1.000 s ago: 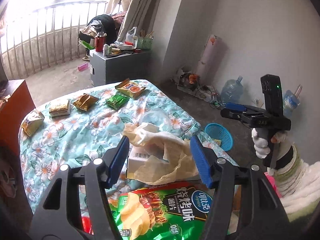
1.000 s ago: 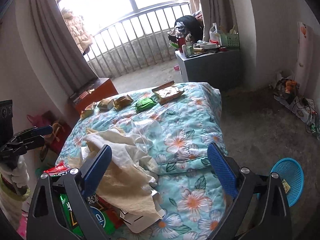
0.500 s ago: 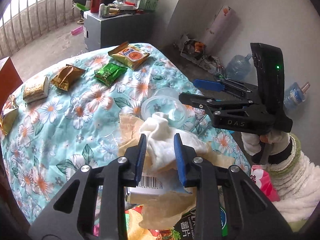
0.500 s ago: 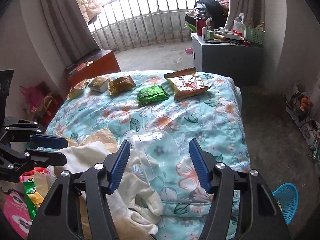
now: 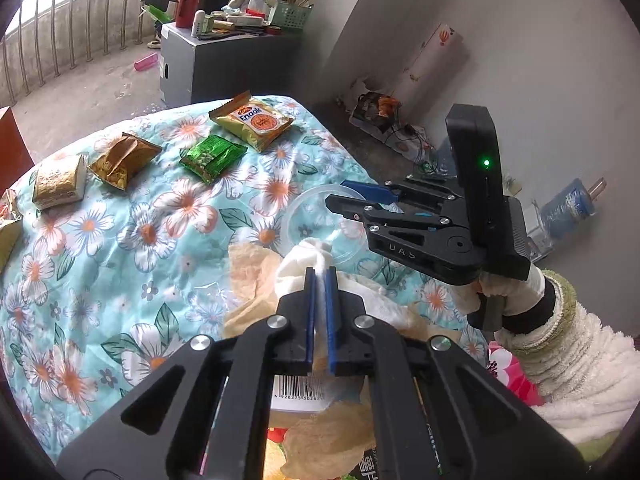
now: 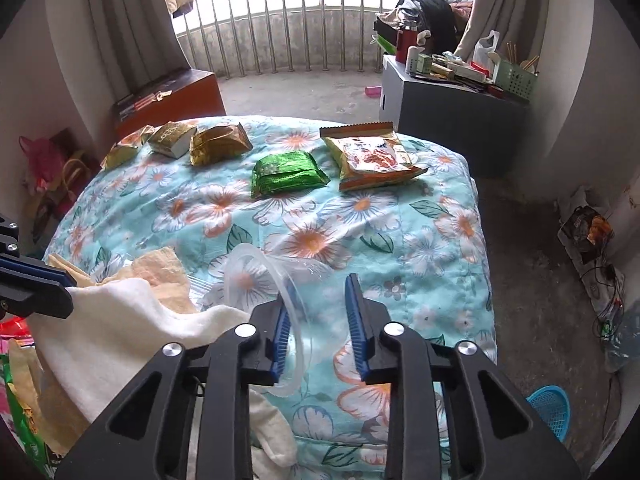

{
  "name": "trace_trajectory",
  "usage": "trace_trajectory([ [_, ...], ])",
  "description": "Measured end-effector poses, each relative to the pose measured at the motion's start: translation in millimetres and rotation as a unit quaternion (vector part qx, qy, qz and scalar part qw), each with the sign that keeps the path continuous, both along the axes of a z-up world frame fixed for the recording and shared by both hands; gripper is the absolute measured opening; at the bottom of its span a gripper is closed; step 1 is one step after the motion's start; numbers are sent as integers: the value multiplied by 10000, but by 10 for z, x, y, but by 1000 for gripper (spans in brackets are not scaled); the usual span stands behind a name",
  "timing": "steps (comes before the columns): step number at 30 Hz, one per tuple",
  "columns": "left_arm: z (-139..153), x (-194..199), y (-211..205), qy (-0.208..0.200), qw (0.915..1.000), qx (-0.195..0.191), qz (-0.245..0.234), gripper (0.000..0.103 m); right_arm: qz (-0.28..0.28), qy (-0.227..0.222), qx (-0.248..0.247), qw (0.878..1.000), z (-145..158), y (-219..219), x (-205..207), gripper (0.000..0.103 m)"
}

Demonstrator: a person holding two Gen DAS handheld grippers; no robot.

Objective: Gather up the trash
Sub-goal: 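Grasp the white cloth with the left tool while the right tool grasps the clear plastic lid, then carry both items to the blue wastebasket and open both tools over it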

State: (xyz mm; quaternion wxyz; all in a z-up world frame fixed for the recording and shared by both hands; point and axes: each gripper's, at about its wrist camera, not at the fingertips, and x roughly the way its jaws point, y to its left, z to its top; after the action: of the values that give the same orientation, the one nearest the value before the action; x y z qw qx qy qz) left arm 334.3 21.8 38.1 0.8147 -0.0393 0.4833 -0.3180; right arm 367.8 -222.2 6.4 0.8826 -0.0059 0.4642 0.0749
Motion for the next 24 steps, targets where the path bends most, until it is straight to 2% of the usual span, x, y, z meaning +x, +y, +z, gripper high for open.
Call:
trace_trajectory([
  [1, 42, -23, 16, -91, 9999, -79, 26, 3, -66, 28, 76, 9999, -1, -47, 2, 10],
  [4, 179, -63, 63, -324, 9989, -329, 94, 3, -284, 26, 186, 9994, 2, -167, -10, 6],
  [9, 384, -123, 130, -671, 9949, -735, 166, 3, -522, -76, 377, 9979, 69, -317, -82, 6],
  [13, 615, -258, 197, -1145, 9878, -1040, 174, 3, -631, -194, 434, 9969, 156, -382, -146, 6],
  [18, 953, -513, 211, -1840, 9761, -1152, 41, 3, -752, -317, 453, 9956, 243, -462, -231, 6],
  [24, 1261, -705, 254, -2306, 9652, -1225, 133, 3, -912, -499, 565, 9930, 400, -595, -368, 6],
])
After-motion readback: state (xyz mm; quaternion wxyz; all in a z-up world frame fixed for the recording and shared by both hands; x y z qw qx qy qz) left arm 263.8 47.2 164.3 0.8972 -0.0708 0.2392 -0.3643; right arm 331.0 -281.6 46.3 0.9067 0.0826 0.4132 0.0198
